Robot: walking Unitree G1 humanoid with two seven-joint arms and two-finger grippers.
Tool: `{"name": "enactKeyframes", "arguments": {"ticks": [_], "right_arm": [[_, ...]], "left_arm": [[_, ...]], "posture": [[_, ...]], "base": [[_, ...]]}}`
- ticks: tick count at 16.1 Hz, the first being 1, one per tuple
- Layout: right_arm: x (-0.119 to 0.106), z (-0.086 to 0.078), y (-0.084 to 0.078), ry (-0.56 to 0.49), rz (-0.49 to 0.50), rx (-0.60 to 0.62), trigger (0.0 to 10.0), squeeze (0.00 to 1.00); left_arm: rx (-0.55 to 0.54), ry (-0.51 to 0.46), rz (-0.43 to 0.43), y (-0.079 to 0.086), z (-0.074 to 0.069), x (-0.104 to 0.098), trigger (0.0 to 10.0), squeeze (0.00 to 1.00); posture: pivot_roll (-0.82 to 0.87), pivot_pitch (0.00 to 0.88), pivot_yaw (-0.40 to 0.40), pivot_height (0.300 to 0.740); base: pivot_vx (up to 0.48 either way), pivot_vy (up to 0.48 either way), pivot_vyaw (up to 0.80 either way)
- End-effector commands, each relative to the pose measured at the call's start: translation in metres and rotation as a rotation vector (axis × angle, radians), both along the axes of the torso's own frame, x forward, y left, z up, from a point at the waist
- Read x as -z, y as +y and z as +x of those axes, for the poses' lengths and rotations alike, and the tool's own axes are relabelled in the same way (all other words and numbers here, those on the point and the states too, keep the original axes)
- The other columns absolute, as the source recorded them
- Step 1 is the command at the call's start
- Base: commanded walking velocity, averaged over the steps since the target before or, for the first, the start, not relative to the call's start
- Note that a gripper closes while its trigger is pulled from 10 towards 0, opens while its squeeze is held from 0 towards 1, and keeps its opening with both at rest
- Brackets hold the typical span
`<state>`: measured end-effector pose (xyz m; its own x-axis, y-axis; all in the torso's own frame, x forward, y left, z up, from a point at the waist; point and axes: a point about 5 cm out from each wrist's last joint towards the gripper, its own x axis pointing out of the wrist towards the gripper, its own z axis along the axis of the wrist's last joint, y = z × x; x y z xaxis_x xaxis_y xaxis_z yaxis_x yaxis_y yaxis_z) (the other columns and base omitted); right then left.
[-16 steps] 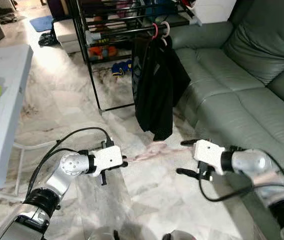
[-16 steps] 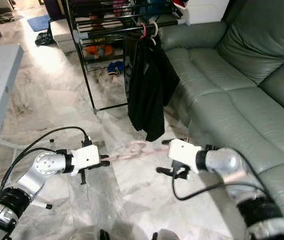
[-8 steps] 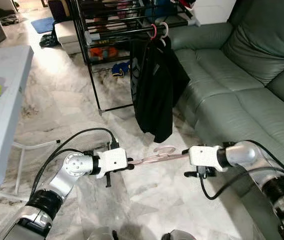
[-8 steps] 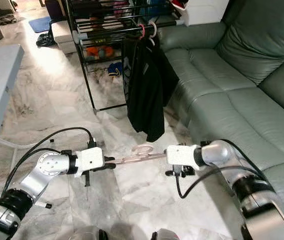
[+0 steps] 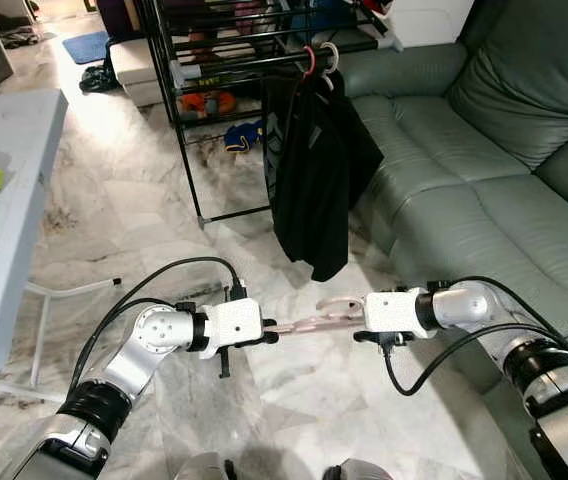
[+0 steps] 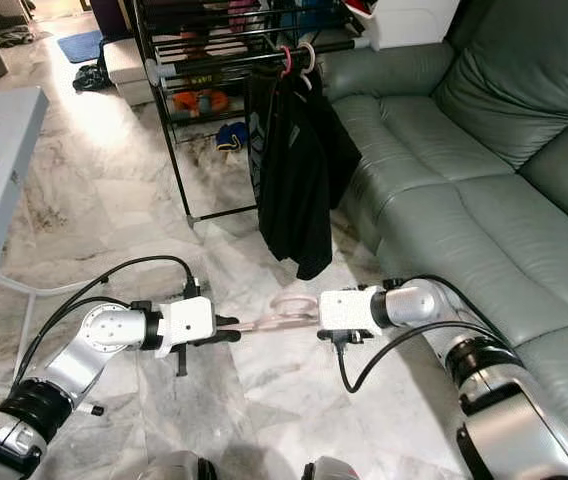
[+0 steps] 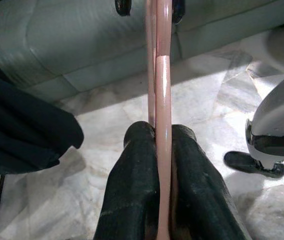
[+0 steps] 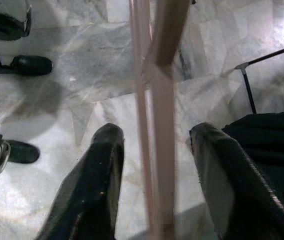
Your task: Hang hanger
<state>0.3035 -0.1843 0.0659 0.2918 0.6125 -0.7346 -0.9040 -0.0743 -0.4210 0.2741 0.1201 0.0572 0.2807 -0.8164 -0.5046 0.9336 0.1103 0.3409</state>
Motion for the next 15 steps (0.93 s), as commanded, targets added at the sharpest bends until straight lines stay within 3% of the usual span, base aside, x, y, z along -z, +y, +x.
{"name": "enactKeyframes", "arguments": {"ticks": [1, 15], "right_arm": [[-0.0022, 0.0032, 0.0040, -0.014, -0.009, -0.021, 0.0, 0.00], [-0.0050, 0.0070, 0.0036, 0.045, -0.050, -0.072, 0.0, 0.00]], "left_arm": [[0.014, -0.012, 0.006, -0.0007, 0.0033, -0.0051, 10.0, 0.00], [0.014, 0.008, 0.043, 0.0023, 0.0060, -0.0015, 10.0, 0.00]], "posture": [[0.04, 0.000, -0.005, 0.740], [0.04, 0.000, -0.004, 0.740]], "base": [[0.000, 0.000, 0.00], [0.000, 0.000, 0.00]]}}
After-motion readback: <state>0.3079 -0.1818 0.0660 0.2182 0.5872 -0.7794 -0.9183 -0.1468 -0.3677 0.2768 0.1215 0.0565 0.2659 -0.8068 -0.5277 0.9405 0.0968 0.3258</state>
